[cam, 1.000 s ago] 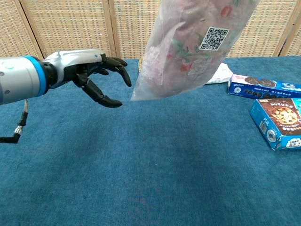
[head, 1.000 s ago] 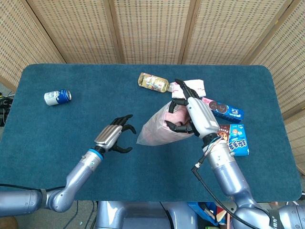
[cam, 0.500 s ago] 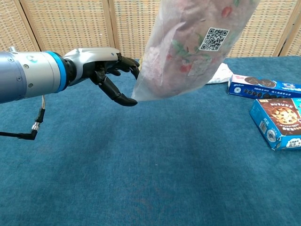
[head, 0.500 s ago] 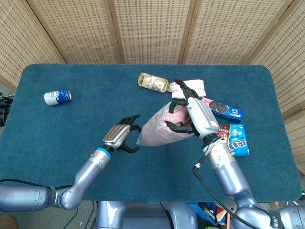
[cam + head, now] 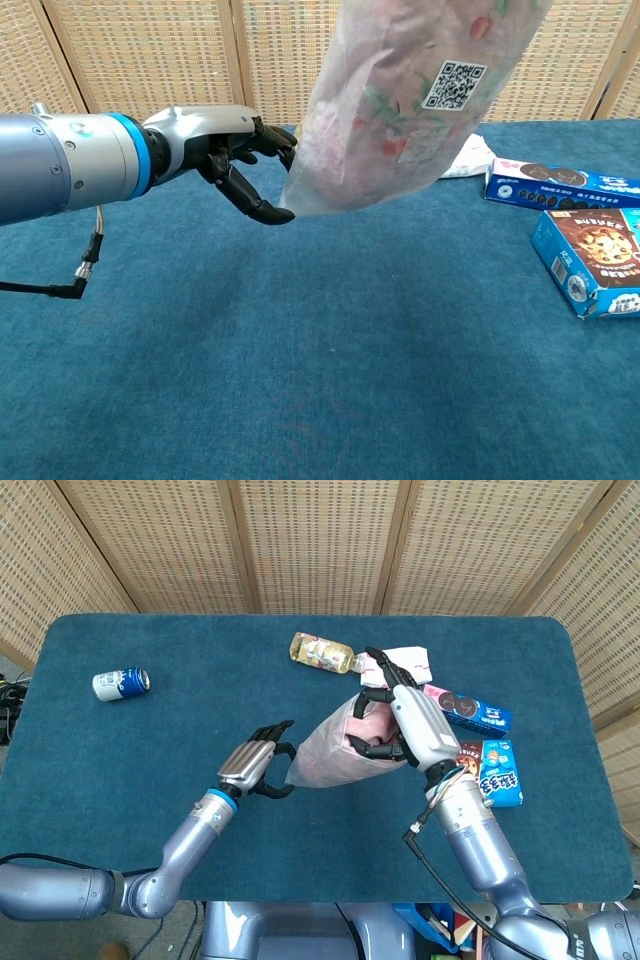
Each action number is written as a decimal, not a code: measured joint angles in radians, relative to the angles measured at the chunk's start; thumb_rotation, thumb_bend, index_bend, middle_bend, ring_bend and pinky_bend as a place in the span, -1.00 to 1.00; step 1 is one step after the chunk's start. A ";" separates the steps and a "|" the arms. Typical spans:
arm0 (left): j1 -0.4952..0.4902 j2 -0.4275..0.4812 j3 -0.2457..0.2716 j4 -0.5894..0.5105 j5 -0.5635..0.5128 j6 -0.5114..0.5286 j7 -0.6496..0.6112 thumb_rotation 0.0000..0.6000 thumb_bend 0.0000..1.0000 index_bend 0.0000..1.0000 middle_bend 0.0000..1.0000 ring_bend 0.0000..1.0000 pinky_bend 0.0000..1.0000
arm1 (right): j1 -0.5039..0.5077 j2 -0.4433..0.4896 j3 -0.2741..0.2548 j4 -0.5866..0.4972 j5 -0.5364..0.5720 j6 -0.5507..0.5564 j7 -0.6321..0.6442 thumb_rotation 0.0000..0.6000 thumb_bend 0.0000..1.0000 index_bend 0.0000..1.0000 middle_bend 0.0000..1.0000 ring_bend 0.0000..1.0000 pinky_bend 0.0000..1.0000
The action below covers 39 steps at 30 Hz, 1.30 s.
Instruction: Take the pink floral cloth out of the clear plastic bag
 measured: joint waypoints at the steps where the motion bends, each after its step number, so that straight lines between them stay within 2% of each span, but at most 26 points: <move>1: -0.001 -0.002 0.000 0.000 -0.002 0.001 0.000 1.00 -0.38 -0.08 -1.00 -1.00 -1.00 | 0.000 0.000 0.000 0.000 -0.001 0.000 0.000 1.00 0.55 0.57 -1.00 -1.00 -1.00; 22: -0.031 -0.022 -0.012 0.001 -0.041 0.005 0.012 1.00 -0.16 -0.01 -1.00 -1.00 -1.00 | -0.005 0.003 0.006 0.000 -0.005 -0.012 0.008 1.00 0.55 0.57 -1.00 -1.00 -1.00; 39: -0.042 -0.036 -0.005 0.015 -0.056 0.006 0.020 1.00 -0.16 -0.01 -1.00 -1.00 -1.00 | -0.010 0.014 0.014 0.000 -0.005 -0.029 0.025 1.00 0.55 0.57 -1.00 -1.00 -1.00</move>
